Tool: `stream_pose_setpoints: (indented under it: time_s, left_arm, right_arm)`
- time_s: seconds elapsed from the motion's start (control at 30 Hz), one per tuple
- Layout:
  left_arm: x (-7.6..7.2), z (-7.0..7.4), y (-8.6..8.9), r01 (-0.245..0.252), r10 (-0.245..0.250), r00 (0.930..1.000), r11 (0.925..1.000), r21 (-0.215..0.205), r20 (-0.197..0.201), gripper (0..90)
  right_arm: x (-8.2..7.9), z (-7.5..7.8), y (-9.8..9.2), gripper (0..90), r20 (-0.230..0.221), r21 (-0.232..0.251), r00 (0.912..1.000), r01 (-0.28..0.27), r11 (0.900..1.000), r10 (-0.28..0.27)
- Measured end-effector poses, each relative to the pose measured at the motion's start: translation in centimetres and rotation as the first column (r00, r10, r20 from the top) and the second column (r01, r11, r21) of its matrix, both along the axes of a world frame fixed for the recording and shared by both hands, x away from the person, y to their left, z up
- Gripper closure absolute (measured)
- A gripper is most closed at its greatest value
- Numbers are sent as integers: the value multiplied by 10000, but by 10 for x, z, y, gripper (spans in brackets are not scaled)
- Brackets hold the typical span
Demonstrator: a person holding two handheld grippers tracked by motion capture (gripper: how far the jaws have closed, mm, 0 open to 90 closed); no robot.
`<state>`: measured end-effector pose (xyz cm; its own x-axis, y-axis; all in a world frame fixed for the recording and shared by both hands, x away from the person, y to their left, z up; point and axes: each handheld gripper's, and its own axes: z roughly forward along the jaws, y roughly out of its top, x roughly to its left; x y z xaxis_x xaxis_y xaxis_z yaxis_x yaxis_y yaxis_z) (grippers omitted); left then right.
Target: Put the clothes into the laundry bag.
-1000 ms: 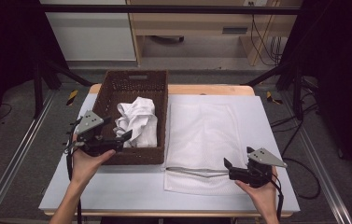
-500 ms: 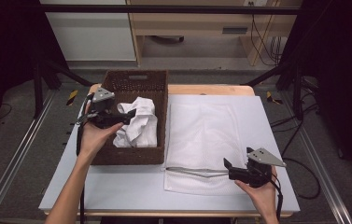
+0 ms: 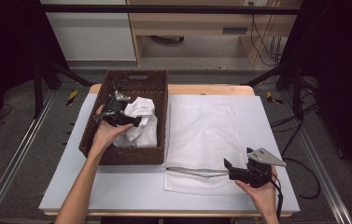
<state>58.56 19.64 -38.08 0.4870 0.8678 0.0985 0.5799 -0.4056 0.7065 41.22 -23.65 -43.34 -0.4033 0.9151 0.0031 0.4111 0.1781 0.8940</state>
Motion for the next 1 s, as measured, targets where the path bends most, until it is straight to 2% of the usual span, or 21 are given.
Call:
stream_pose_setpoints:
  time_s: [0.13, 0.2, 0.27, 0.3, 0.43, 0.5, 0.57, 0.6, 0.67, 0.8, 0.9, 0.97, 1.0]
  left_arm:
    - [8, -11, 3, 42, -40, 9983, 10000, 44, -587, 54]
    - [11, -16, 4, 28, -34, 9960, 10000, -63, -895, 53]
    - [14, -23, 3, 49, -46, 9934, 10000, 24, -1143, 49]
    - [14, -23, 3, 49, -46, 9934, 10000, 24, -1143, 46]
    - [17, -32, 1, 259, -185, 9877, 9986, 457, -1555, 40]
    - [18, -34, 0, 344, -277, 9859, 9987, 373, -1653, 46]
    - [18, -36, -1, 432, -337, 9850, 9977, 527, -1695, 46]
    - [19, -38, -2, 476, -354, 9823, 9969, 626, -1841, 50]
    - [20, -40, -2, 469, -348, 9814, 9971, 598, -1886, 51]
    - [21, -44, -2, 386, -202, 9744, 9962, 781, -2239, 80]
    - [22, -47, -3, 293, -17, 9665, 9942, 1036, -2568, 125]
    - [22, -49, -4, 362, -59, 9614, 9938, 1054, -2750, 137]
    - [23, -51, -4, 465, -154, 9511, 9945, 936, -3083, 196]
  right_arm:
    - [0, 0, -1, 76, -9, 20, 10000, -4, 10000, 4]
    - [1, -1, -1, 77, 4, 7, 10000, -1, 10000, 1]
    - [1, -2, -2, 77, -22, -32, 10000, 8, 10000, -8]
    - [1, -2, -3, 77, -27, -30, 10000, 24, 10000, -24]
    - [1, -2, -4, 77, -22, 12, 10000, 61, 10000, -61]
    - [1, -2, -4, 78, -21, 26, 10000, 78, 10000, -78]
    - [1, -2, -4, 78, -26, 26, 10000, 79, 10000, -79]
    - [2, -3, -4, 78, -64, -3, 10000, 70, 10000, -70]
    - [2, -4, -4, 78, -72, -18, 10000, 55, 10000, -56]
    - [3, -6, -3, 78, -157, -71, 9999, 48, 10000, -49]
    - [3, -6, -3, 79, -163, -78, 9999, 50, 10000, -51]
    - [3, -5, -3, 79, -143, -83, 9999, 48, 10000, -50]
    - [3, -5, -4, 80, -151, -57, 9999, 63, 10000, -64]
